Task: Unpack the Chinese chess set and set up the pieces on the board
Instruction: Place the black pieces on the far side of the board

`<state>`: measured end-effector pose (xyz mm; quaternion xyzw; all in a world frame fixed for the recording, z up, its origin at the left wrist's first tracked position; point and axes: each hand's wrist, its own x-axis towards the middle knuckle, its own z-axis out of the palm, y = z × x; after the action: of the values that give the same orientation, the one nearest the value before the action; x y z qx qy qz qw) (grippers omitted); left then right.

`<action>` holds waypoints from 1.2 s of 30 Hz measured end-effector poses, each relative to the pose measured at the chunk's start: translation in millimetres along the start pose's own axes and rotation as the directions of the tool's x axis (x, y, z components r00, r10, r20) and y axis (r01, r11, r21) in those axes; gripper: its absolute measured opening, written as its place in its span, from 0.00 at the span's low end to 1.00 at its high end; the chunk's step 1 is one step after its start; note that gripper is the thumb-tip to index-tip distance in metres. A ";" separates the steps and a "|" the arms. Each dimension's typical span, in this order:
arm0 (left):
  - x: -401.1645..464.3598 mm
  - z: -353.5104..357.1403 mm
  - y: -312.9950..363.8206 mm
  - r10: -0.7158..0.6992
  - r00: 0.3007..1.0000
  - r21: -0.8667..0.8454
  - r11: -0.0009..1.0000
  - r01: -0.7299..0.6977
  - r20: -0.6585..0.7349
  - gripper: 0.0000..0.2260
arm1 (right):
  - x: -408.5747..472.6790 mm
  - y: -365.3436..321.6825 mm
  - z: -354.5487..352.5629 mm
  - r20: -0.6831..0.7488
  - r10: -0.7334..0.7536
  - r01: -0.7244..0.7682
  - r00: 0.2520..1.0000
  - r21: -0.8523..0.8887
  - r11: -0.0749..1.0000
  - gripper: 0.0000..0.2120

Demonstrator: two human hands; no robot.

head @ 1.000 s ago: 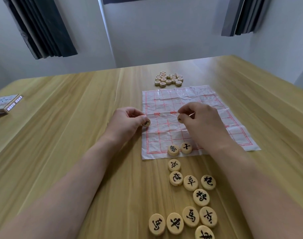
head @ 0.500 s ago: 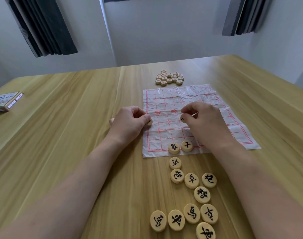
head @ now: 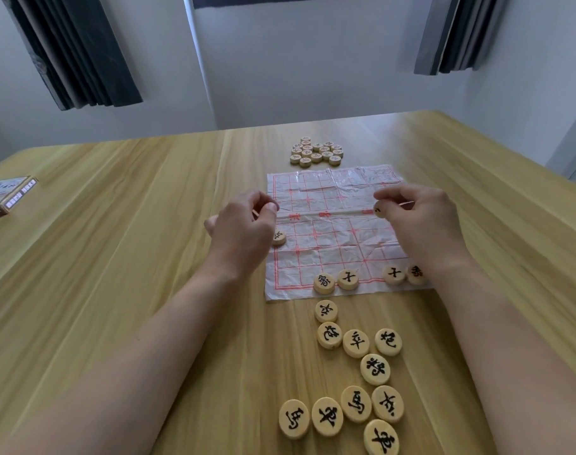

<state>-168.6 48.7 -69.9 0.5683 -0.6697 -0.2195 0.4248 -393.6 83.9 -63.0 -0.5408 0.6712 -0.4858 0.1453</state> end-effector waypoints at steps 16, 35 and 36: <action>-5.8 54.5 63.6 0.177 0.978 0.209 0.958 -0.197 0.112 0.08 | 22.0 59.5 -38.4 -0.229 0.274 -0.300 0.934 -0.083 0.950 0.05; -5.7 52.6 54.2 0.156 0.982 0.190 0.966 -0.174 0.107 0.08 | 26.7 67.5 -32.7 -0.290 0.202 -0.264 0.935 -0.192 0.945 0.05; -5.7 51.5 53.1 0.155 0.982 0.189 0.967 -0.173 0.106 0.08 | 26.8 67.9 -32.6 -0.287 0.205 -0.268 0.936 -0.199 0.943 0.07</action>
<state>-241.2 58.1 -58.4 0.5399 -0.7513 -0.1416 0.3523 -466.8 73.0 -93.3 -0.3997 0.7977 -0.4490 0.0478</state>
